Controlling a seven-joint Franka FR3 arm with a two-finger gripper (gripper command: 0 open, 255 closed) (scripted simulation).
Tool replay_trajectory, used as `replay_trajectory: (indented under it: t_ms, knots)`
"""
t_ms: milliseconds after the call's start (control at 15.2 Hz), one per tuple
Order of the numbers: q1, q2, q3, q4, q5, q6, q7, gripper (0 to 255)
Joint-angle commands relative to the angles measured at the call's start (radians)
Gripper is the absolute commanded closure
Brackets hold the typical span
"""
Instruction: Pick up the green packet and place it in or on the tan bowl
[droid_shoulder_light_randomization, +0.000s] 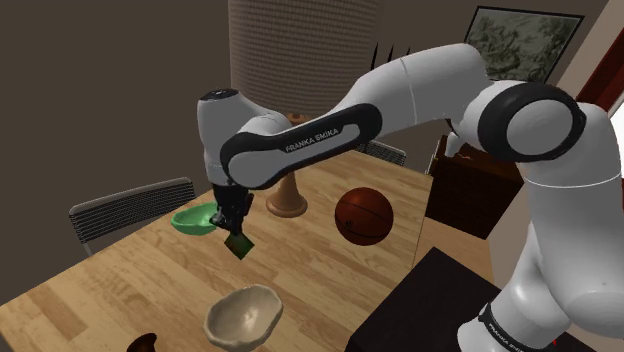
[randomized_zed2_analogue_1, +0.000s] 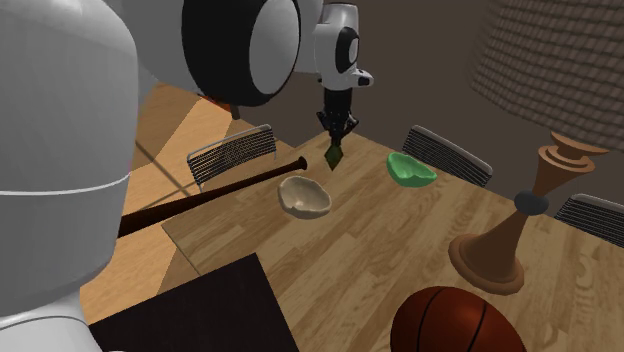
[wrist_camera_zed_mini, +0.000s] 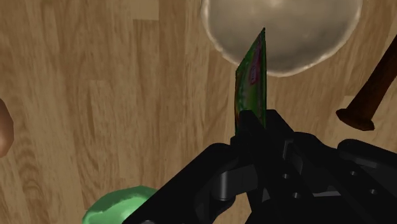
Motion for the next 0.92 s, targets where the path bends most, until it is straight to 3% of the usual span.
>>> replay_trajectory:
  t_ms: [0, 396, 858]
  knots:
    - [0.013, -0.054, 0.013, -0.064, 0.007, 0.008, 0.031, 255]
    - [0.064, -0.179, 0.055, -0.195, 0.029, 0.009, 0.126, 255]
    - [0.068, -0.138, 0.047, -0.232, 0.011, 0.086, 0.14, 255]
